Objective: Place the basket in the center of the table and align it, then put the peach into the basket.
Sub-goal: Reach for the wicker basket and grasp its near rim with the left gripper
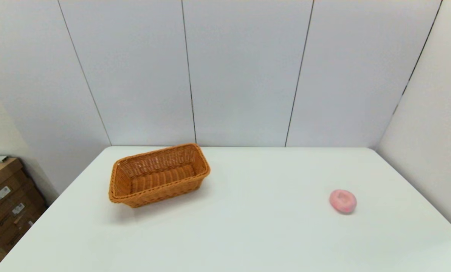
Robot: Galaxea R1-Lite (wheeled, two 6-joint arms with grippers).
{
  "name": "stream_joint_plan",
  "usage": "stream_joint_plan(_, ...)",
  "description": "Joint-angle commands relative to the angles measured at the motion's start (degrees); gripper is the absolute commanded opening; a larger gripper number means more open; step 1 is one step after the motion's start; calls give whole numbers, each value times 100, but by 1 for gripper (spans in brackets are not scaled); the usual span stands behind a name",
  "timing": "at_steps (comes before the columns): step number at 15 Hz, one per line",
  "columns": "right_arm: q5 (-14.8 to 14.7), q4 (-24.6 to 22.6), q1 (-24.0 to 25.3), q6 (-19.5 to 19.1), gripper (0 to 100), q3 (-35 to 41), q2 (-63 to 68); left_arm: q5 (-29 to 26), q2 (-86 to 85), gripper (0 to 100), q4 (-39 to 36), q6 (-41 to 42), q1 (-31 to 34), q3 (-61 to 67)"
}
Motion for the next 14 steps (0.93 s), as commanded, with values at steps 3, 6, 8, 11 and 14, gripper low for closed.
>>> stream_joint_plan(3,15,19,4,-94,100,-9,-1,65,4232,100,51,-1569,176,-3096)
stream_joint_plan(6,15,37,-5,-94,100,-9,-1,136,6430,100,60,-2088,167,-4027)
stream_joint_plan(8,15,28,4,-94,100,-9,7,144,7792,100,341,-2483,158,-4801)
stream_joint_plan(11,7,19,4,-85,100,-9,7,127,9295,100,851,-2887,123,-5803)
stream_joint_plan(14,-2,10,4,-59,100,-9,-1,109,10508,100,1114,-3327,-35,-6480)
